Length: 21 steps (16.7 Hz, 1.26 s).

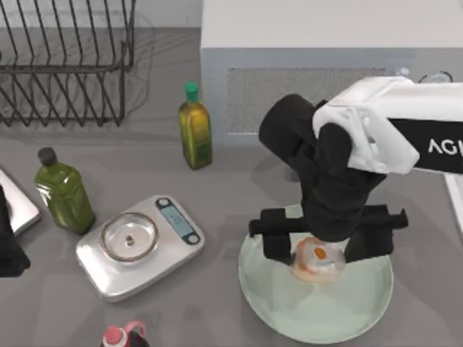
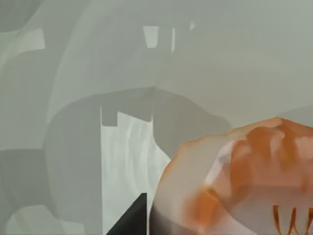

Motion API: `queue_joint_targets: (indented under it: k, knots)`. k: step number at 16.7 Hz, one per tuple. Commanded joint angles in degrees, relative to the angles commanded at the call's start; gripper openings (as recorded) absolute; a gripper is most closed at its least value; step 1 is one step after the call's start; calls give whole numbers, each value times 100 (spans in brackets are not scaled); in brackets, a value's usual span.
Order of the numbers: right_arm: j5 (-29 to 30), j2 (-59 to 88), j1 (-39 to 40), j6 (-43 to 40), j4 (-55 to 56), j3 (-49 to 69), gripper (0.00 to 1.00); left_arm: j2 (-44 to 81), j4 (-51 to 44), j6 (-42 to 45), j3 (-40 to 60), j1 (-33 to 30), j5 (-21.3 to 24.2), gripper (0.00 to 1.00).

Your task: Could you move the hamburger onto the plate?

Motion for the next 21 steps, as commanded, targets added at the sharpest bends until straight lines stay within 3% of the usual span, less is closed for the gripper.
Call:
queue_joint_targets:
  k: [2,15,21]
  knots:
    - [0,0,0,0,0,0,0,0,0,0,0,0,0,100]
    - [0,0,0,0,0,0,98,0,0,0,0,0,0,100]
    - [0,0,0,0,0,0,100,0,0,0,0,0,0,100]
